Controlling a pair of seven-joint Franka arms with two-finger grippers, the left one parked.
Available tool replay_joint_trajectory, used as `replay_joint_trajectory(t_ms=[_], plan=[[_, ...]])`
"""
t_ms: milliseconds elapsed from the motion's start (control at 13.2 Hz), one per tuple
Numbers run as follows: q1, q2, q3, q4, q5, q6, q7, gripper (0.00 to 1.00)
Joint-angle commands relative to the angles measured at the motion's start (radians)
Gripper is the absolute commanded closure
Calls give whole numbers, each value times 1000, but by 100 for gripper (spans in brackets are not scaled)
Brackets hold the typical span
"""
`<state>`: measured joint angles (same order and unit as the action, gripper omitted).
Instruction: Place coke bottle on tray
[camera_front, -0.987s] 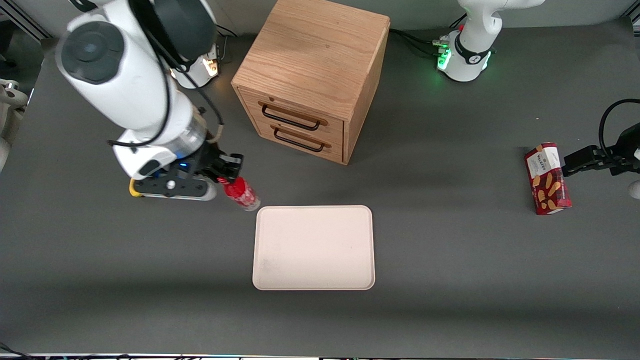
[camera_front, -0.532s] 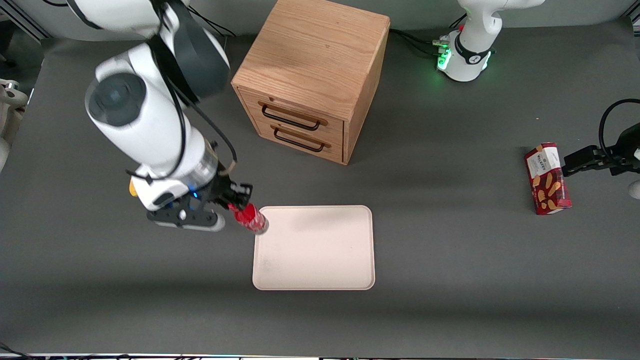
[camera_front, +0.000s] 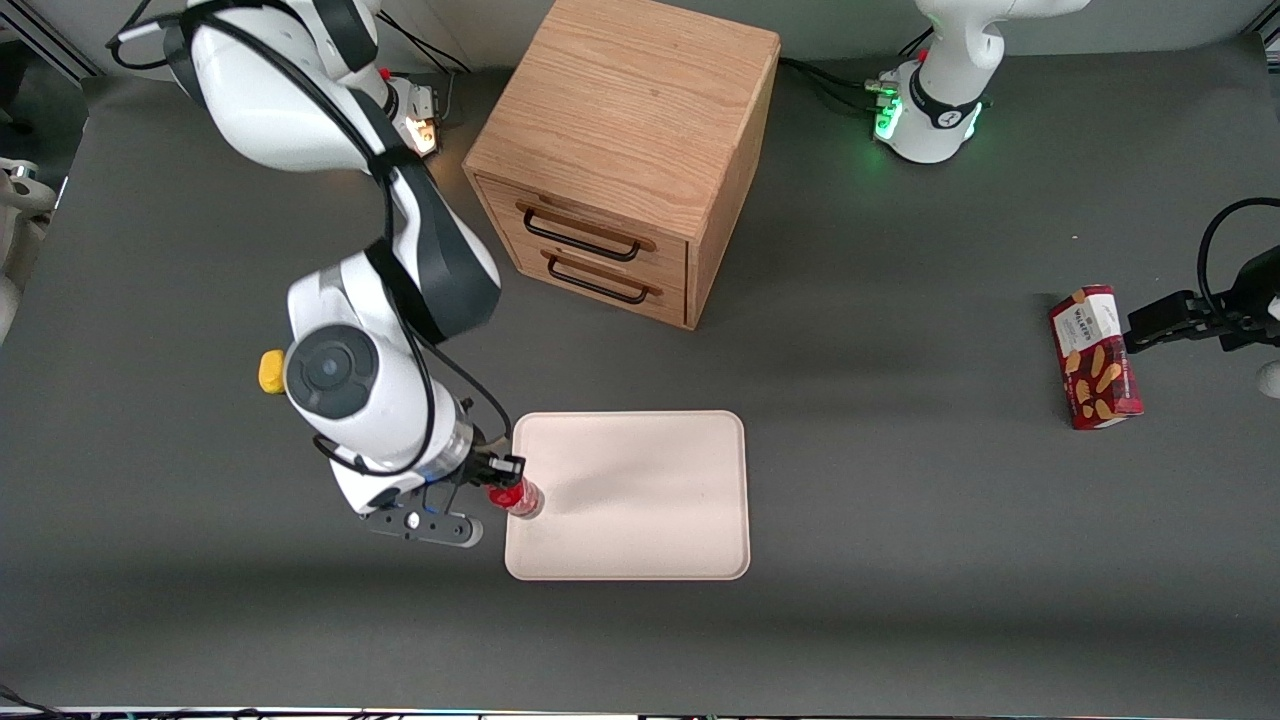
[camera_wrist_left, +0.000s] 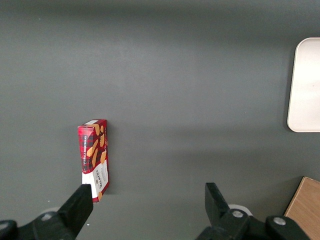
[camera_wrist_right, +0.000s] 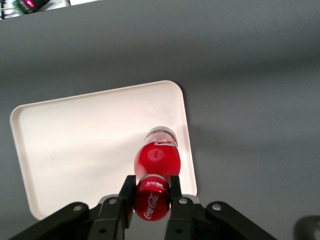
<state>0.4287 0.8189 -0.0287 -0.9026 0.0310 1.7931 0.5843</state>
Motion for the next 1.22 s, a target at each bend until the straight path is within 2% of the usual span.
replay_joint_trajectory(t_ms=[0, 684, 759, 835, 987, 1139], plan=[[-1, 49, -7, 28, -14, 37, -30, 100], [-8, 72, -4, -27, 0, 104, -31, 100], [-7, 74, -3, -29, 0, 104, -17, 52], [-7, 78, -2, -29, -2, 104, -15, 22], [-7, 78, -3, -29, -2, 104, -15, 1], [-8, 63, -3, -27, -2, 101, -21, 1]])
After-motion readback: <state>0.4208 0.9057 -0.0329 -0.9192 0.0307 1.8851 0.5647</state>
